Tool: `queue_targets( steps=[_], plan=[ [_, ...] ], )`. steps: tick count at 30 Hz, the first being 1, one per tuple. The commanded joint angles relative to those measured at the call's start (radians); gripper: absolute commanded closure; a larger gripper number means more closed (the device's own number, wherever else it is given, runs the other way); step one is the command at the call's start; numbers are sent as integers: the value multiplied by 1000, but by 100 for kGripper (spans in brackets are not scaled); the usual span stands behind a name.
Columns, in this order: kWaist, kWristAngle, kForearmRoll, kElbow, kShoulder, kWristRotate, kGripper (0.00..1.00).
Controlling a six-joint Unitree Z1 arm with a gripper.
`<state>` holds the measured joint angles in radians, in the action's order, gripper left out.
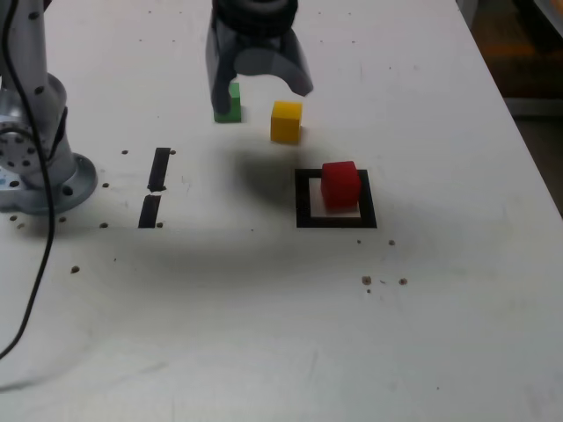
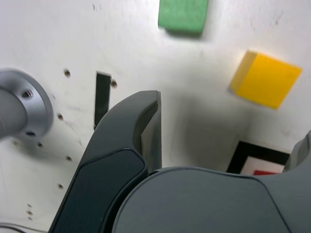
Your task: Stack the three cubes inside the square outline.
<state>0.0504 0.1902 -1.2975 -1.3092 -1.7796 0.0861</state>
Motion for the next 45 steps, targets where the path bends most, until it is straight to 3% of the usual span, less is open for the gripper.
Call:
queue_targets(
  steps=[1, 7, 19, 28, 35, 45],
  plan=[
    [38, 6, 3, -15, -44, -55, 1],
    [99, 41, 8, -94, -155, -137, 1],
    [112, 27, 16, -82, -198, -156, 1],
    [114, 47, 106, -48, -197, -131, 2],
    [122, 32, 129, -49, -222, -161, 13],
    [137, -11, 185, -35, -253, -213, 21]
  ],
)
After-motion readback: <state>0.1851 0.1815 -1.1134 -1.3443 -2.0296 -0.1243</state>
